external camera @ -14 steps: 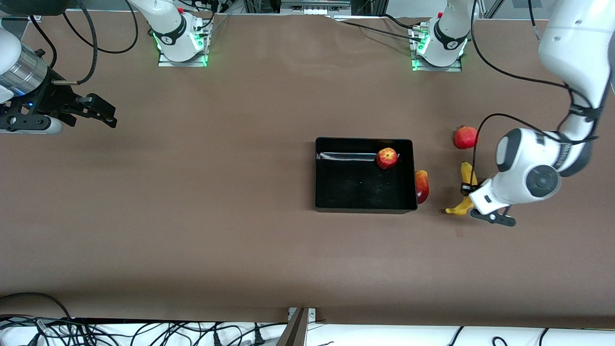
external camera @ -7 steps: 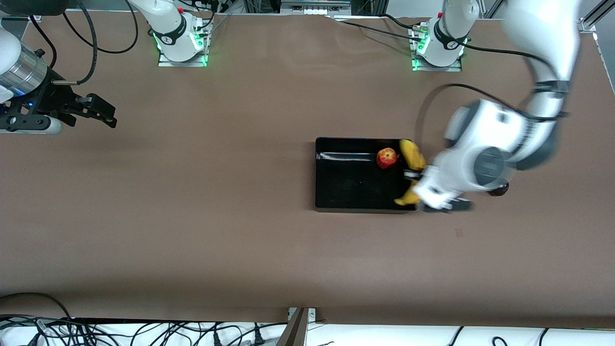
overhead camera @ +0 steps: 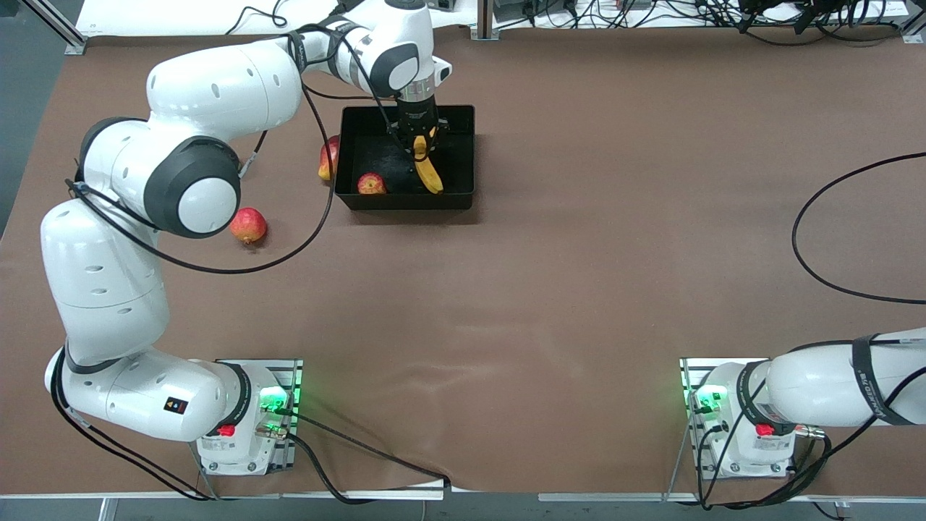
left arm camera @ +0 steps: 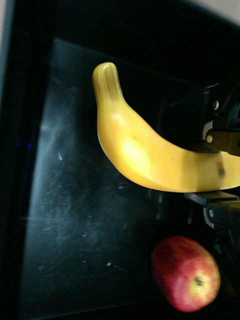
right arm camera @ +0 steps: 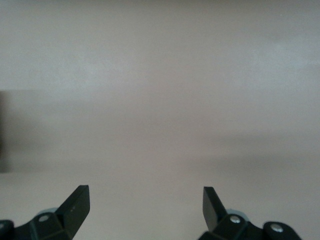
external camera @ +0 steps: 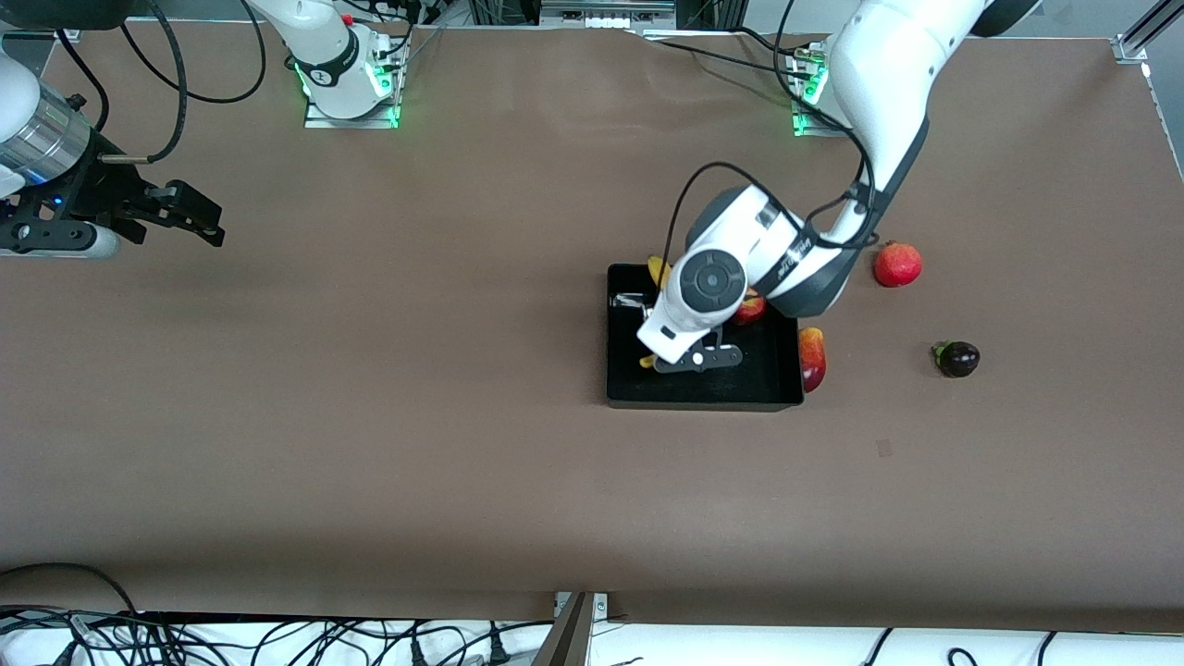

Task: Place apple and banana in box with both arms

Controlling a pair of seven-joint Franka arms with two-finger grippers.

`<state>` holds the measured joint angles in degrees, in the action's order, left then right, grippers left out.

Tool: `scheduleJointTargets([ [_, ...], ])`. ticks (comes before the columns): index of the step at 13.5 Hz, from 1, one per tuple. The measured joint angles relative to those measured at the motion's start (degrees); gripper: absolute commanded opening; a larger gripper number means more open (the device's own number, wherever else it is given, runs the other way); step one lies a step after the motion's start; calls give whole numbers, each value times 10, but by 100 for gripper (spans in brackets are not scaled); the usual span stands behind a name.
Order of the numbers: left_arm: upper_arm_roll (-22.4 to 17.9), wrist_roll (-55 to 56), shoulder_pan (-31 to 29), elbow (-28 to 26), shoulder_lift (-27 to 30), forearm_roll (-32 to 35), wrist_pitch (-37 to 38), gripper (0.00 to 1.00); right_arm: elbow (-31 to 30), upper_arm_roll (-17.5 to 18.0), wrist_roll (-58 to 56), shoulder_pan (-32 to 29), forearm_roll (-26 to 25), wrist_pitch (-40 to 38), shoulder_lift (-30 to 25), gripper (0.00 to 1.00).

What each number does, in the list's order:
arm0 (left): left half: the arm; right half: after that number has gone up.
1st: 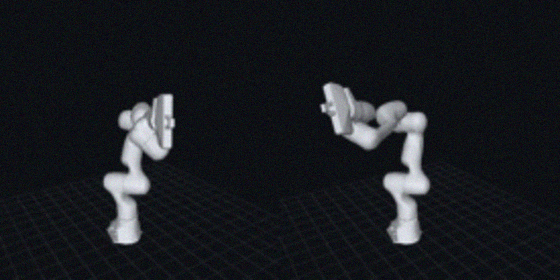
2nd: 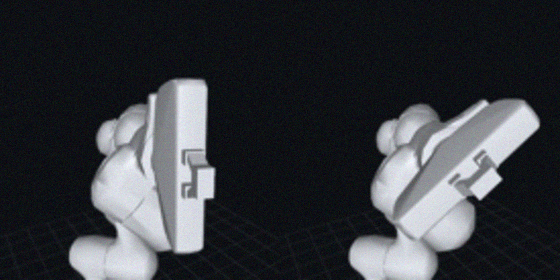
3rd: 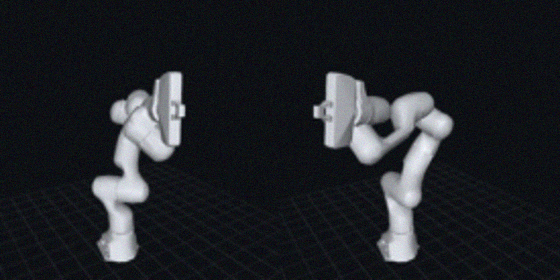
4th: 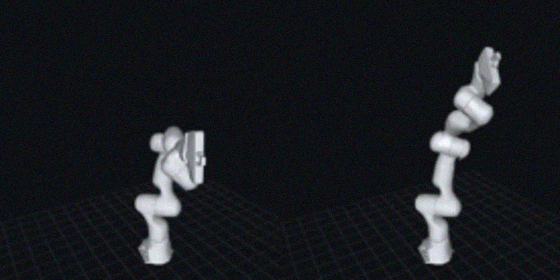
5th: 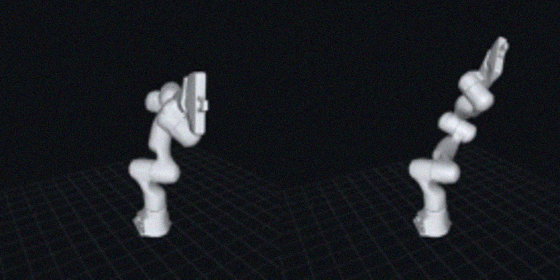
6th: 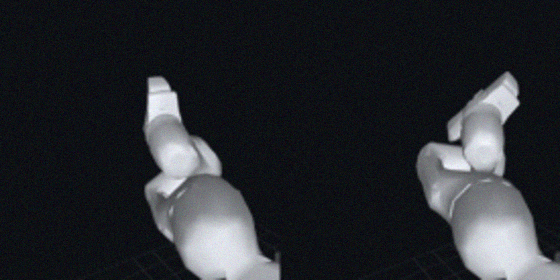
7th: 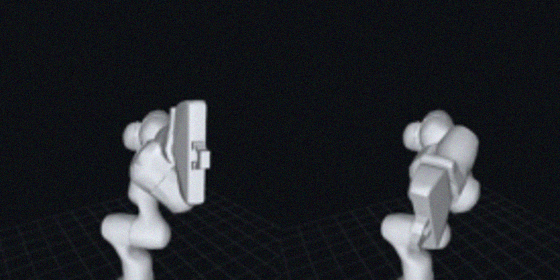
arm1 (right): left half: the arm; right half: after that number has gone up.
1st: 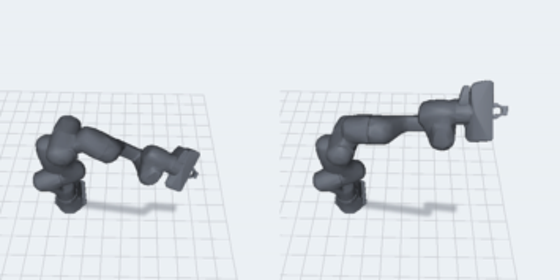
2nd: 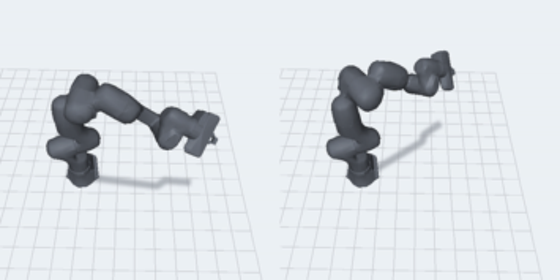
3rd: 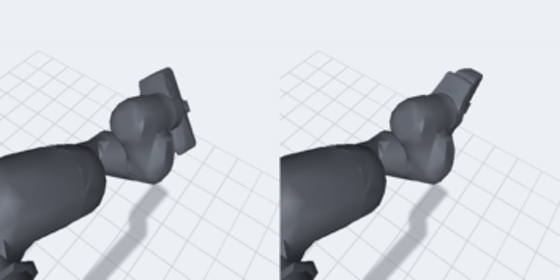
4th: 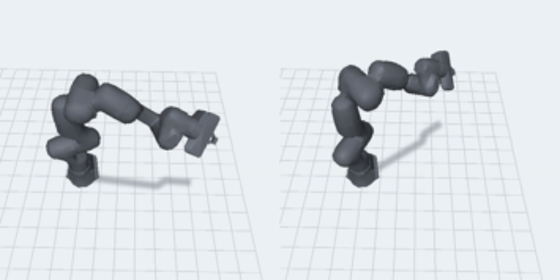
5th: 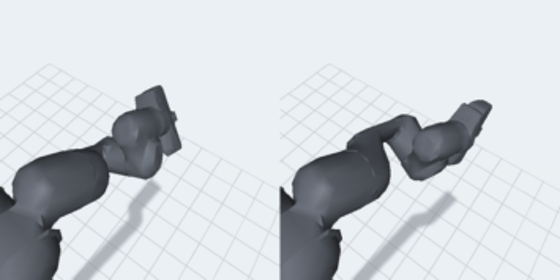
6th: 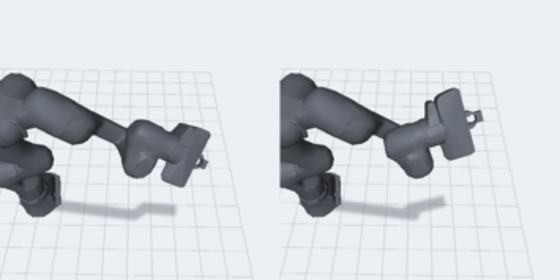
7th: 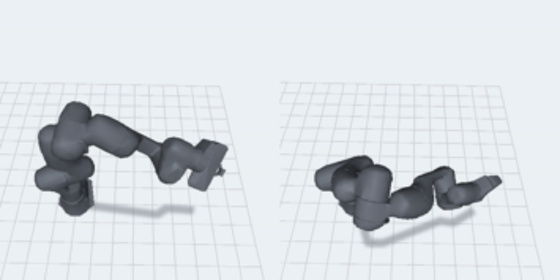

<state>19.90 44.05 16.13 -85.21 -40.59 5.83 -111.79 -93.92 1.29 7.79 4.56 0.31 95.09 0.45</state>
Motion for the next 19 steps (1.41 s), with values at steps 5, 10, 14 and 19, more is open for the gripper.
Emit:
scheduleJointTargets([
  [5,-5,0,-8,1,-16,6,-11,100,0,0,0,0,0,0,0,100],
  [10,-4,-47,-85,47,42,7,92,100,0,0,0,0,0,3,0,100],
  [14,-5,-232,-170,79,130,8,219,100,0,0,0,0,0,3,0,100],
  [19,-81,-374,-194,36,256,8,236,100,1,0,0,0,0,4,1,100],
])
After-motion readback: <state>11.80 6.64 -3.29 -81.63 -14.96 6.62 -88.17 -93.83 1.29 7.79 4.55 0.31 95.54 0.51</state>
